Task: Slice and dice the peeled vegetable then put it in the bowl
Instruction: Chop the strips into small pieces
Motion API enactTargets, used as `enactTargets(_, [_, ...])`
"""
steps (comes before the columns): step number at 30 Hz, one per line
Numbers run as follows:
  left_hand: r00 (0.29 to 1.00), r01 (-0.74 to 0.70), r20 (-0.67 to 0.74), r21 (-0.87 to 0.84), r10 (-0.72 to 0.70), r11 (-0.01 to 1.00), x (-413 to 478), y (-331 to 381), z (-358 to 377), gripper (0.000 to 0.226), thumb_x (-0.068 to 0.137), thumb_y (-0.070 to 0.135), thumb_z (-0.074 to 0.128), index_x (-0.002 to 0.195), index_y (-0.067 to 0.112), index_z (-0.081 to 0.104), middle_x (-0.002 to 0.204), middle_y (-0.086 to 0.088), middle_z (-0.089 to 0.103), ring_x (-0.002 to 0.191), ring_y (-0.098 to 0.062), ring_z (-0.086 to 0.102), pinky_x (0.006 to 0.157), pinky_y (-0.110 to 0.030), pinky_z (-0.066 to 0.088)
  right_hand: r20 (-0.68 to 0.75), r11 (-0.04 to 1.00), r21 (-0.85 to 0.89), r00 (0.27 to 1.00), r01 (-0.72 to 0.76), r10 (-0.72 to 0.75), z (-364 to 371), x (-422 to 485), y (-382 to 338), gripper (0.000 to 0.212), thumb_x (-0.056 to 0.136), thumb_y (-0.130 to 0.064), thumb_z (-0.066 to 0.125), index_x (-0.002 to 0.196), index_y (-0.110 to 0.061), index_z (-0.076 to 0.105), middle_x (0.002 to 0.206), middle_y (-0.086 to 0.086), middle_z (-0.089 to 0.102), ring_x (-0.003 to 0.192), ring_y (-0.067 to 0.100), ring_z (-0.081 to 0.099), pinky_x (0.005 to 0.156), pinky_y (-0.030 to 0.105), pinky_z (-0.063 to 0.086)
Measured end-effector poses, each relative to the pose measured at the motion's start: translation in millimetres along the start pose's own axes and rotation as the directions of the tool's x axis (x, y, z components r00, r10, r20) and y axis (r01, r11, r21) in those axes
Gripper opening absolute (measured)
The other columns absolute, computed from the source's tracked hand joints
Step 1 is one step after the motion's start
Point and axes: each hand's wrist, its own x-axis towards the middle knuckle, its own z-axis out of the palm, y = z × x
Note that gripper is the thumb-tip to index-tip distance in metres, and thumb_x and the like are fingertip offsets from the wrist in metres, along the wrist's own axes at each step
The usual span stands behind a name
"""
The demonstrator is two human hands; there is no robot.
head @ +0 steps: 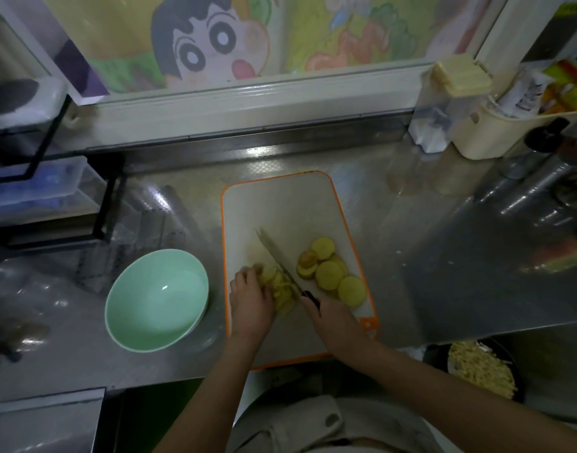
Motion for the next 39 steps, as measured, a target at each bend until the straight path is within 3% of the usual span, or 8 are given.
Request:
enactTargets(4, [0.994,-0.101,-0.045,0.064,0.104,0.993,-5.4,2.9,-3.8,0.032,0.078,0.011,0.058,0.110,0.010,0.056,0.107,-0.013,0.052,0.097,-0.032,0.048,0.083,-0.040,0.039,-0.014,0.999,0.038,1.000,0.021,-0.020,-11.2,0.5,4.9,0.040,0.100,-0.037,0.037,0.067,-0.017,0.047,0.067,0.001,0.053,0.060,0.013,0.051,0.060,0.028,0.036])
enactTargets(10, [0.968,-0.251,0.051,0.239,0.246,0.938,-14.3,-3.2,0.0,0.029,0.072,0.032,0.072,0.089,0.014,0.058,0.092,-0.011,0.052,0.084,-0.029,0.050,0.067,-0.033,0.036,0.017,1.000,0.011,1.000,-0.013,0.012,-17.1,0.3,12.0,0.040,0.100,-0.038,0.036,0.069,-0.015,0.044,0.072,0.006,0.052,0.068,0.018,0.050,0.062,0.031,0.037])
enactTargets(16, [0.957,-0.254,0.171,0.116,0.233,0.960,-5.9,-5.4,1.8,0.024,0.087,0.016,0.058,0.108,0.007,0.053,0.109,-0.014,0.049,0.103,-0.030,0.046,0.081,-0.035,0.039,0.014,1.000,0.005,1.000,-0.011,0.011,-13.1,-0.7,9.6,0.043,0.100,-0.036,0.036,0.062,-0.017,0.039,0.068,0.011,0.055,0.070,0.029,0.055,0.064,0.038,0.041])
enactTargets(21, [0.963,-0.270,0.042,0.155,0.267,0.950,-2.6,-0.5,-5.2,0.033,0.082,0.024,0.066,0.110,0.008,0.056,0.106,-0.014,0.054,0.096,-0.033,0.052,0.077,-0.038,0.042,0.033,1.000,0.023,0.999,-0.004,0.003,-3.9,-4.1,9.1,0.046,0.099,-0.042,0.037,0.065,-0.013,0.048,0.071,0.008,0.054,0.067,0.023,0.053,0.059,0.038,0.039])
enactTargets(27, [0.969,-0.067,0.239,0.035,0.057,0.997,18.1,-2.8,-3.3,0.058,0.097,0.038,0.040,0.145,0.010,0.025,0.151,-0.010,0.027,0.139,-0.025,0.022,0.112,-0.034,0.019,0.027,0.997,0.074,1.000,-0.001,-0.001,-3.3,-5.2,10.0,0.040,0.099,-0.041,0.037,0.067,-0.019,0.044,0.066,0.002,0.049,0.061,0.019,0.049,0.061,0.039,0.042])
enactTargets(32, [0.956,-0.146,0.264,0.045,0.130,0.988,12.2,-1.7,-3.4,0.061,0.095,0.043,0.042,0.144,0.009,0.029,0.143,-0.012,0.032,0.134,-0.025,0.026,0.110,-0.032,0.022,0.101,0.999,0.013,0.994,-0.033,0.031,-12.2,-3.3,8.8,0.036,0.100,-0.043,0.028,0.073,-0.024,0.042,0.069,-0.004,0.044,0.063,0.011,0.043,0.072,0.025,0.034])
enactTargets(35, [0.946,-0.212,0.278,0.135,0.169,0.968,4.5,-5.4,-0.9,0.079,0.088,0.051,0.051,0.146,0.007,0.021,0.140,-0.013,0.030,0.131,-0.027,0.027,0.108,-0.030,0.023,0.056,1.000,0.019,0.998,-0.001,0.000,-6.4,-1.6,10.4,0.039,0.099,-0.043,0.033,0.084,-0.011,0.049,0.075,0.007,0.052,0.072,0.018,0.049,0.067,0.033,0.043])
enactTargets(39, [0.934,-0.241,0.319,0.234,0.160,0.942,-3.5,-6.2,7.6,0.105,0.078,0.058,0.060,0.147,0.003,0.002,0.147,-0.015,0.021,0.136,-0.028,0.021,0.110,-0.032,0.019,-0.002,0.999,0.040,1.000,0.010,-0.010,3.4,2.9,13.8,0.044,0.098,-0.042,0.038,0.068,-0.012,0.048,0.067,0.007,0.051,0.064,0.023,0.051,0.059,0.042,0.042])
